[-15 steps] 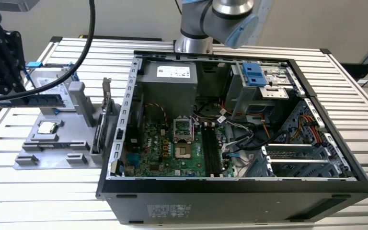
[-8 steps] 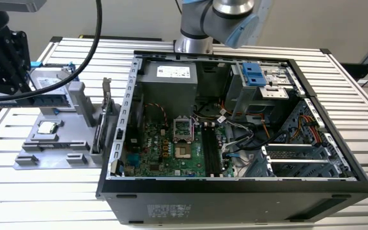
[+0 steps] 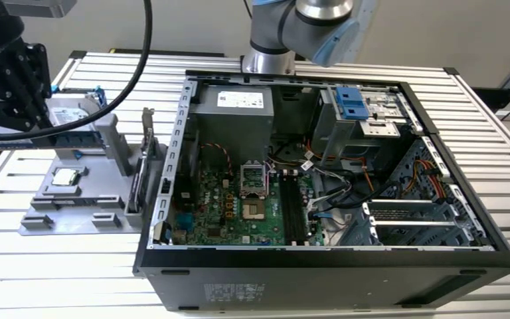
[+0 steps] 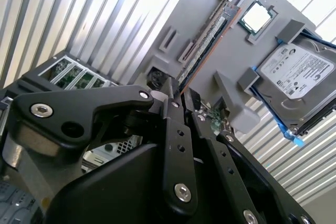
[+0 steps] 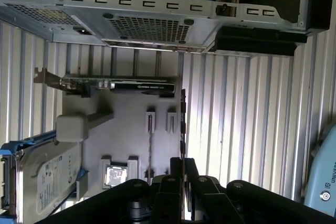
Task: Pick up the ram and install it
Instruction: 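Pick up the ram and move it above insertion slot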
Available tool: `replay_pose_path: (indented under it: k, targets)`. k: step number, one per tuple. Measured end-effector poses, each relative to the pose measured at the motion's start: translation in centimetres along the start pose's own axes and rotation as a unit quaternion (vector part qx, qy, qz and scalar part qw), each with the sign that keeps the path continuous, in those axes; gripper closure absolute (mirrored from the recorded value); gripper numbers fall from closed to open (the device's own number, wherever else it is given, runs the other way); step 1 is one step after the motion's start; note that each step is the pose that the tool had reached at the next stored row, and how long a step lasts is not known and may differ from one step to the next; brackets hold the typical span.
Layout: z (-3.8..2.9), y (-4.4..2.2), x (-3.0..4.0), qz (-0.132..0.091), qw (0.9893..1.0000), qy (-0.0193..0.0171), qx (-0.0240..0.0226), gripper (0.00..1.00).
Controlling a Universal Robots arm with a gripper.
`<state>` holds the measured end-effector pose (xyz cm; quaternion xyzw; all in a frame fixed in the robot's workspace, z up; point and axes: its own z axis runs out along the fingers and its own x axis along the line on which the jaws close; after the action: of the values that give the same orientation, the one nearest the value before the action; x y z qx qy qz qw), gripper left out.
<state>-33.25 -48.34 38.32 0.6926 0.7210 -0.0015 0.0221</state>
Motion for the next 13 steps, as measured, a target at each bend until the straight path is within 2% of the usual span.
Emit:
replay_pose_path:
  k: [13]
  targets:
    - [0.04,1.34,-0.05,0.000,1.0000,0.0000,0.0000,1.00]
